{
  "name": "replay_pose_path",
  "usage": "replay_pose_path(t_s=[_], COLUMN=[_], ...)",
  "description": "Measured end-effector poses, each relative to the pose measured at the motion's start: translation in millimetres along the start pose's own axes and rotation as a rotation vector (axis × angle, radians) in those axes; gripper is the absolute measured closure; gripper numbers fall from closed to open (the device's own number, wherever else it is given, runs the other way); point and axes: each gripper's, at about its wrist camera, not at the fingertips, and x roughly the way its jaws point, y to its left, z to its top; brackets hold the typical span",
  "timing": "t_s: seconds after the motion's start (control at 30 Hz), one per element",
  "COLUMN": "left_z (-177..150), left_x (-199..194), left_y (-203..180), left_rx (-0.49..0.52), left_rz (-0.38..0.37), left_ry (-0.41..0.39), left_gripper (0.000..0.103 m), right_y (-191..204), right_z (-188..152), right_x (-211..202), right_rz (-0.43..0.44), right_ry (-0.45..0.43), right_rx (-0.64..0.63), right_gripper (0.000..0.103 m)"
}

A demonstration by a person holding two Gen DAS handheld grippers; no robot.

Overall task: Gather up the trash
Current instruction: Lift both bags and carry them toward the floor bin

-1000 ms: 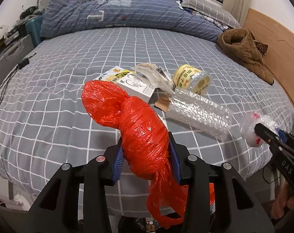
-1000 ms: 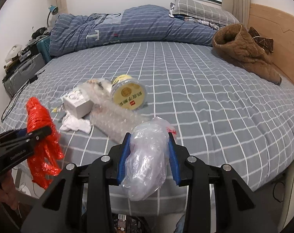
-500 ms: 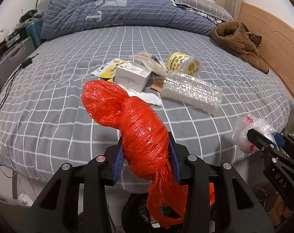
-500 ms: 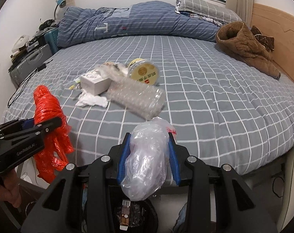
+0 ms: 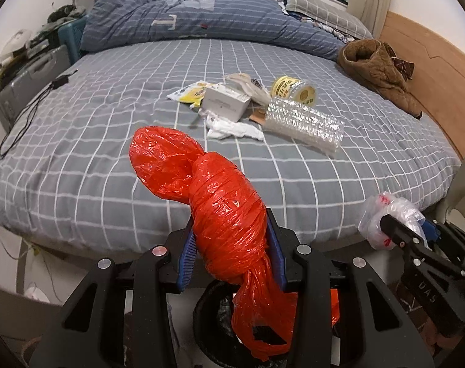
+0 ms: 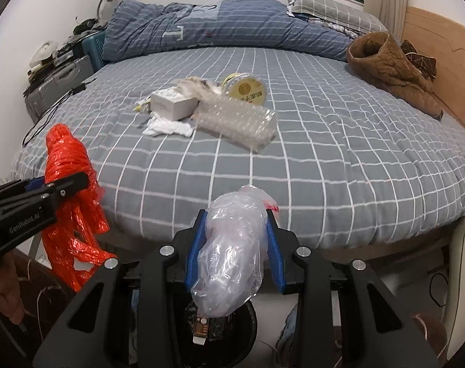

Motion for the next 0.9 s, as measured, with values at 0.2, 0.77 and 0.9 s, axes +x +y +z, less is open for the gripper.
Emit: replay_pose_path(t_s=[0.2,0.77,0.9], left_z=[-22,-73,-82], left_x=[-6,-21,-19], left_y=[2,-9,-15], left_rx=[-0.008,0.009,0.02], left_rz=[0.018,0.065,0.066], left_ry=[0.028,0.115,0.131], left_gripper=[0.063,0.063,0.063], right_y=[9,15,14], right_z=[-21,-57,-67], right_x=[-6,-21,-20], right_rz=[0.008,0.03,0.026], right_ry=[0.026,0.077,0.094], right_rx=[-0.022,-0.03,-0.026], right_gripper=[0.068,0.068,0.068])
